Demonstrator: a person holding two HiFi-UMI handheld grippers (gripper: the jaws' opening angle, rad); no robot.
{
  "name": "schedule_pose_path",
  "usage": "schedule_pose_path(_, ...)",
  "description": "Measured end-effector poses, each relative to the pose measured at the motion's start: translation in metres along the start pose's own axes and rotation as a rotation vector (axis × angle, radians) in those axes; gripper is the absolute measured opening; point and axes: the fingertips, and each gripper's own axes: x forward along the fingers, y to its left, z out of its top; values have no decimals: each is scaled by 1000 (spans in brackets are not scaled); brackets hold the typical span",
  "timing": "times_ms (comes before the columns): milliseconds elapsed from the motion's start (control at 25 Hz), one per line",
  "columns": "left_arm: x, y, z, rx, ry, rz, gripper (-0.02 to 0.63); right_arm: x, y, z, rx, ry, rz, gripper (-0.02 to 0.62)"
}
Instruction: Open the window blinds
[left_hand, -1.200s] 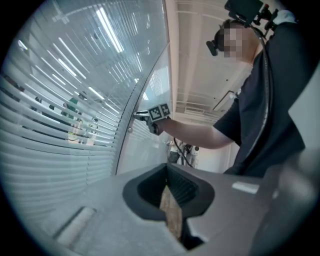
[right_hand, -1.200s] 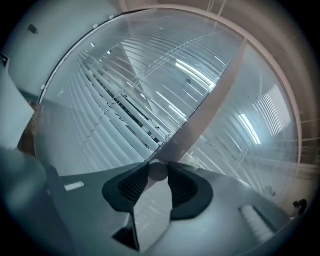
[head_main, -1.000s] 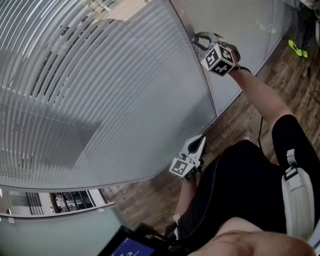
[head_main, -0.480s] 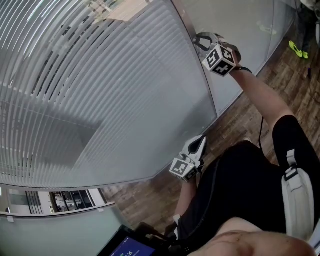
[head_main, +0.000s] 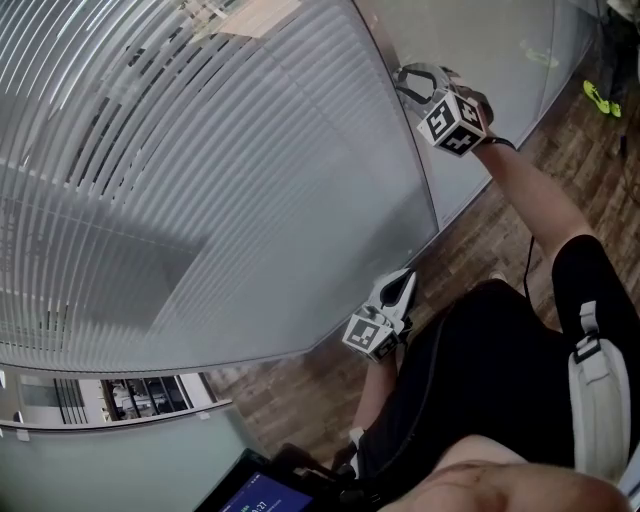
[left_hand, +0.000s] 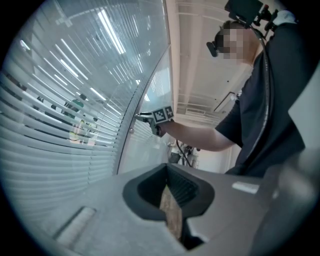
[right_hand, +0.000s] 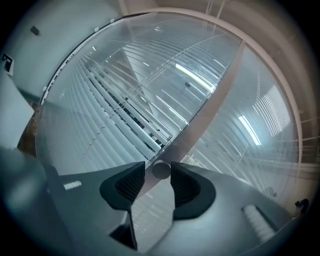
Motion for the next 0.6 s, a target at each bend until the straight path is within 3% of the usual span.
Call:
schedule_pose_path(200,4,0,2,-3,-1,-12,2,-33,14,14,14,-71,9,164)
schedule_pose_path(400,12,-1,6,-22,-1,-45,2,-75,52,19,190,-197,90,112)
schedule_pose_path(600,24,-11,0,-26,12,-77,2,-123,97,1,319,-209,180,83)
